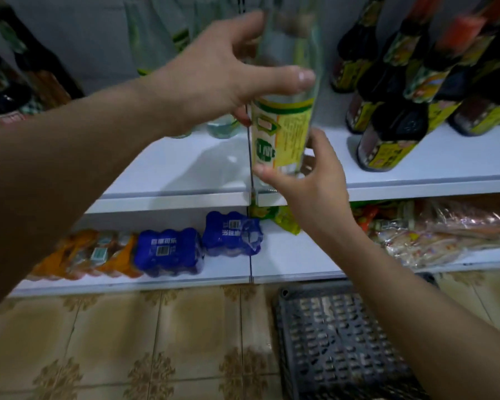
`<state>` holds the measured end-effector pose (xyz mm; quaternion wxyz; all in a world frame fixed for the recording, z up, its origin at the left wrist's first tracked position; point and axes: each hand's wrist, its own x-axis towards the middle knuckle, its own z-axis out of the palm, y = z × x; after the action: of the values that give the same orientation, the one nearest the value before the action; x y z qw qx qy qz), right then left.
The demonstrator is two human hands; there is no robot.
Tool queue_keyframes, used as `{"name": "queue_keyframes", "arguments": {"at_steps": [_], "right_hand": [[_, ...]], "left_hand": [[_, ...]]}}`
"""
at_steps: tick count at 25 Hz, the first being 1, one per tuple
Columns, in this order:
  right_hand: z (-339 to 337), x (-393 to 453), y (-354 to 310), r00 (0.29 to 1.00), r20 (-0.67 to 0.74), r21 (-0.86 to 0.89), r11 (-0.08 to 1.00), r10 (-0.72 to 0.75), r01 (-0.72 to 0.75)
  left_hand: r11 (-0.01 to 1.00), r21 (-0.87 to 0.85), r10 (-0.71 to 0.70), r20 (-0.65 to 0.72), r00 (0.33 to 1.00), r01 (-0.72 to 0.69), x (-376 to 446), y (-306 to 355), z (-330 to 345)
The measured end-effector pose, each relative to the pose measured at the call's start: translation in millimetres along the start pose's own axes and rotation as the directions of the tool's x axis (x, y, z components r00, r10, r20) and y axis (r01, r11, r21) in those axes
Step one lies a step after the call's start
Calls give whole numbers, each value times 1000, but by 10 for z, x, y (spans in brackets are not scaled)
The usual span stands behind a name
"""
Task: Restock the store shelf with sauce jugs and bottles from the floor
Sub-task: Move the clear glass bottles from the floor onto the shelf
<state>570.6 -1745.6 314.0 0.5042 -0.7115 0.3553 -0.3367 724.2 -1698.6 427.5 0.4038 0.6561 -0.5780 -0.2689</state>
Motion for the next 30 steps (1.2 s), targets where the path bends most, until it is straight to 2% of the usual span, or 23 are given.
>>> {"name": "queue_keyframes", "arguments": {"at_steps": [7,17,24,28,30], "right_hand": [[99,516,86,998,-24,31,998,58,-57],[91,599,376,991,30,-17,992,128,-127],[43,715,437,989,69,-50,991,129,-126],[51,809,458,986,95,-92,988,134,-125],[96,848,475,990,72,-119,987,117,-108]], "left_hand": [[997,-75,-14,-176,984,1,366,-172,146],[983,-183,-65,-197,978,28,470,-499,390],[975,-218,-86,-253,964,29,508,-587,490],[967,-204,-179,-126,976,151,432,-841,610],[964,-153,-236,-118,965,217,406,-933,661]]}}
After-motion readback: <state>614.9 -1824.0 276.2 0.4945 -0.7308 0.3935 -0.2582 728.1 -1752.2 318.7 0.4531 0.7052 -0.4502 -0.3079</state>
